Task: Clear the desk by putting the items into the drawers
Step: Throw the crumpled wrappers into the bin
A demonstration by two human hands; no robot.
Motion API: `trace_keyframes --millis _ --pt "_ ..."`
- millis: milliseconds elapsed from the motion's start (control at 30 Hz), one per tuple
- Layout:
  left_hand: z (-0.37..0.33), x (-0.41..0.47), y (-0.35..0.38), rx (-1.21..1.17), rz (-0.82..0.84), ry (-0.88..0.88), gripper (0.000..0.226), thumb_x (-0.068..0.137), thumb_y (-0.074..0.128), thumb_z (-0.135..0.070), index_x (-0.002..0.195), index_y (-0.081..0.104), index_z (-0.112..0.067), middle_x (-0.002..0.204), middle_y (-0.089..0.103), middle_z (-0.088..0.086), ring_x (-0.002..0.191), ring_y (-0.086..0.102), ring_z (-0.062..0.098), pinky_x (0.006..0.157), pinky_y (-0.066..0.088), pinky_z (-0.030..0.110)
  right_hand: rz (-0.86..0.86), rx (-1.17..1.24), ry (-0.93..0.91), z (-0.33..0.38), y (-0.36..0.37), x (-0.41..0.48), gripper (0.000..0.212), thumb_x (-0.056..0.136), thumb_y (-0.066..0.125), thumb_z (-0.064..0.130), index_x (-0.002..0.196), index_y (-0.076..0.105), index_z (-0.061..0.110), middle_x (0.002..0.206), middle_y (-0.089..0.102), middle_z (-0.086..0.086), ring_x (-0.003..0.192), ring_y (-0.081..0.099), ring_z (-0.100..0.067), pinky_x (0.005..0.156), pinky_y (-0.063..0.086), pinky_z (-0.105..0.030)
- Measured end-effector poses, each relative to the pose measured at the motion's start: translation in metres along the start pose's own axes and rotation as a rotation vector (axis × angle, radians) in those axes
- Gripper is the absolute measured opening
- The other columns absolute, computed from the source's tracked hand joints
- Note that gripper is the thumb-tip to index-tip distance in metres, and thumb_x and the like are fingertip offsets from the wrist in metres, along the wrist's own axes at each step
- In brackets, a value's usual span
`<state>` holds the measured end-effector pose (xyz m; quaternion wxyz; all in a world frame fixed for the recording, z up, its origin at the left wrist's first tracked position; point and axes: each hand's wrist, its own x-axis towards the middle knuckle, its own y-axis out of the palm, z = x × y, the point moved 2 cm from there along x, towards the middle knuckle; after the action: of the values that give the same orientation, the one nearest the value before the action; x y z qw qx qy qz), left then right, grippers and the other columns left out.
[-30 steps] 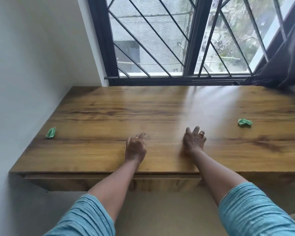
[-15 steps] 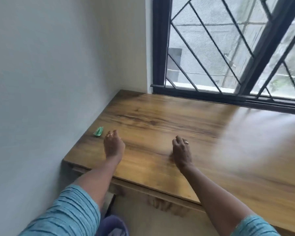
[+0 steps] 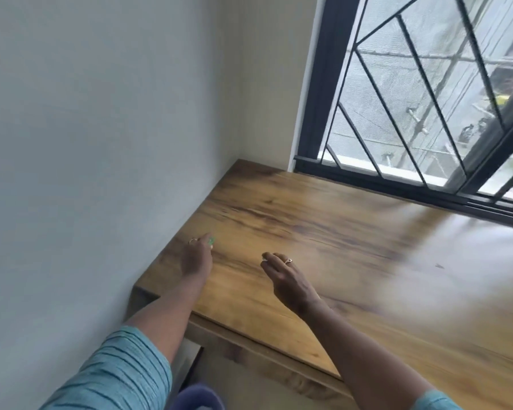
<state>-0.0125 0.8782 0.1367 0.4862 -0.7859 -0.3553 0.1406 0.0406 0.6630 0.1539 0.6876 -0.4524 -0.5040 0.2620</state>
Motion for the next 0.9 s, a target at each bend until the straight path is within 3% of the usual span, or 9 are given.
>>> trace_keyframes --millis 233,367,433,567,667,800,867,900 --pt "0.026 -0.068 -0.023 -0.183 -0.063 0.114 0.043 0.092 0.055 -0.010 0.135 0.050 -0.008 0.125 0.059 0.020 0.114 0.053 0.037 0.096 0.043 0.041 -0.014 0.156 -0.021 0.066 0.008 0.003 0.021 0.074 0.073 0.001 0.093 0.069 0.006 0.105 0.067 -0.011 0.078 0.066 -0.031 0.066 0.054 -0.030" --pt "0.058 -0.135 -0.037 -0.244 -0.191 0.004 0.035 0.094 0.053 -0.008 0.127 0.056 0.000 0.126 0.057 0.023 0.116 0.054 0.038 0.098 0.043 0.039 0.013 0.241 -0.069 0.120 0.019 -0.025 0.016 0.085 0.059 0.008 0.099 0.066 0.005 0.110 0.065 -0.016 0.087 0.067 -0.032 0.071 0.057 -0.033" --pt "0.074 -0.172 -0.041 -0.263 -0.218 -0.019 0.034 0.093 0.055 -0.008 0.125 0.058 0.000 0.124 0.059 0.022 0.112 0.057 0.037 0.094 0.046 0.038 0.025 0.291 -0.044 0.143 0.030 -0.043 0.018 0.083 0.065 0.005 0.101 0.066 0.004 0.111 0.065 -0.018 0.087 0.067 -0.033 0.069 0.059 -0.036" --pt "0.109 -0.239 -0.029 -0.235 -0.211 -0.105 0.040 0.090 0.049 -0.026 0.116 0.064 0.000 0.110 0.066 0.021 0.096 0.065 0.037 0.084 0.045 0.031 0.142 0.393 -0.038 0.187 0.053 -0.080 0.014 0.081 0.064 0.009 0.093 0.066 0.002 0.100 0.066 -0.015 0.079 0.066 -0.034 0.062 0.057 -0.035" --pt "0.135 -0.279 -0.009 -0.269 -0.072 -0.340 0.032 0.091 0.059 -0.015 0.120 0.062 -0.003 0.114 0.066 0.019 0.102 0.061 0.035 0.087 0.045 0.034 0.297 0.482 0.064 0.210 0.077 -0.107 0.014 0.085 0.057 0.007 0.094 0.065 0.000 0.102 0.064 -0.015 0.082 0.064 -0.037 0.065 0.054 -0.038" --pt "0.174 -0.312 0.037 -0.319 0.161 -0.680 0.031 0.088 0.061 -0.013 0.118 0.064 -0.006 0.116 0.067 0.017 0.109 0.062 0.031 0.086 0.045 0.031 0.599 0.564 0.413 0.220 0.117 -0.139 0.026 0.092 0.049 0.009 0.114 0.062 0.001 0.120 0.059 -0.012 0.107 0.057 -0.030 0.085 0.042 -0.031" --pt "0.192 -0.322 0.063 -0.317 0.289 -0.802 0.027 0.089 0.059 -0.017 0.114 0.065 -0.008 0.116 0.067 0.015 0.108 0.062 0.030 0.081 0.044 0.030 0.735 0.614 0.549 0.221 0.140 -0.154 0.025 0.094 0.049 0.009 0.115 0.061 0.004 0.119 0.060 -0.012 0.107 0.056 -0.026 0.082 0.039 -0.025" --pt "0.198 -0.327 0.075 -0.342 0.344 -0.848 0.025 0.090 0.057 -0.018 0.112 0.066 -0.008 0.113 0.068 0.013 0.106 0.062 0.029 0.077 0.042 0.029 0.777 0.628 0.603 0.220 0.151 -0.161 0.017 0.093 0.049 0.008 0.105 0.061 0.007 0.110 0.060 -0.011 0.099 0.056 -0.024 0.077 0.037 -0.022"
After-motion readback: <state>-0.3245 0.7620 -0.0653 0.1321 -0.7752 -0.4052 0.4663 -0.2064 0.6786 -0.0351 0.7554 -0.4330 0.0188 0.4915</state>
